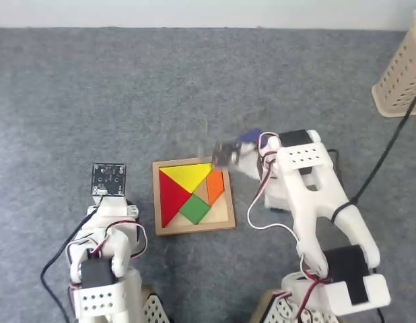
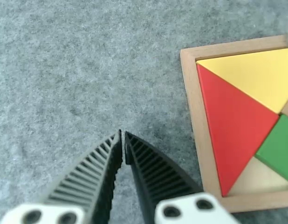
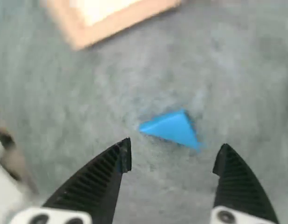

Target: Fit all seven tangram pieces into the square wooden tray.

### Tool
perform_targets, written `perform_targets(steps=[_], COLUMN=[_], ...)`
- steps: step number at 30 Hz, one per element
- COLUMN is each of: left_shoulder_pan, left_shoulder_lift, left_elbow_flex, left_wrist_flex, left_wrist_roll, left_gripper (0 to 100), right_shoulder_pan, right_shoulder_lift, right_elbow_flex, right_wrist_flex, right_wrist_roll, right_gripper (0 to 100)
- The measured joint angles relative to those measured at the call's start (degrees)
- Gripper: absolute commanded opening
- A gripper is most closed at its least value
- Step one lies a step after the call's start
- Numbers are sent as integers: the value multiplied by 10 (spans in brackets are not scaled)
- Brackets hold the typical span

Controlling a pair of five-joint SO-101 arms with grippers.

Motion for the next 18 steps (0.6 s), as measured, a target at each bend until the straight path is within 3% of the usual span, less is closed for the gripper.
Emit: perform_targets(steps=[3,8,18], left_shoulder_pan=[0,0,0], left_shoulder_lift=[0,0,0], left_elbow_flex=[0,0,0], left_wrist_flex=[0,0,0], left_wrist_roll=[0,0,0], left_gripper=[12,12,12], right_shoulder_pan=[5,35,54], right_shoulder_lift=[0,0,0], right_elbow_flex=[41,91,101], right_wrist_flex=[-37,-84,-99], right_wrist_roll=[125,257,335], right_gripper=[300,300,299])
